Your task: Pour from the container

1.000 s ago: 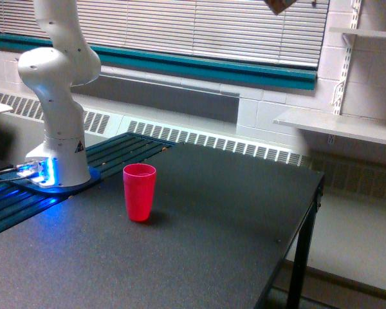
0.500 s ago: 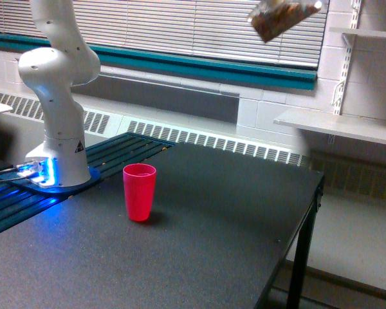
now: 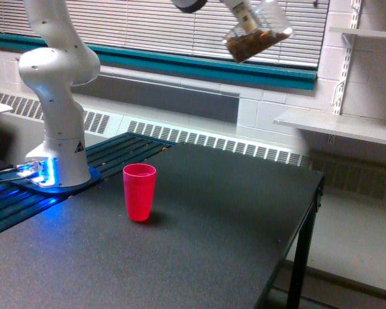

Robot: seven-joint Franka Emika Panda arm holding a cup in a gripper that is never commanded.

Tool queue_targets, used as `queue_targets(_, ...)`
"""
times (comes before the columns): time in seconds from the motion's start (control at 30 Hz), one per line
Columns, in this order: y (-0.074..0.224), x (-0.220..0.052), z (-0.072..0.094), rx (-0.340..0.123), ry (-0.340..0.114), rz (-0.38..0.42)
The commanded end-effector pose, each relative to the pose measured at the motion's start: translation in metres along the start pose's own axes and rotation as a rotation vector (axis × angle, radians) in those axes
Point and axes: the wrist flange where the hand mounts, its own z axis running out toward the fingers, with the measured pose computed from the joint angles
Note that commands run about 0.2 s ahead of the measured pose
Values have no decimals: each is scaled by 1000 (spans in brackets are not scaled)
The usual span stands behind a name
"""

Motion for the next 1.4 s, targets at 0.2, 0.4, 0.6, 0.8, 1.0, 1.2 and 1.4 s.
queue_targets(0.2,14,-52,-9,-40,-37,-5)
queue_targets(0.4,29,-73,1,-81,-69,20)
queue_targets(0.6,48,-77,5,-115,-93,56)
queue_targets(0.8,65,-75,8,-152,-117,93)
queue_targets(1.0,76,-73,7,-184,-131,117)
queue_targets(1.2,81,-80,3,-206,-152,127)
queue_targets(1.4,86,-91,1,-214,-182,139)
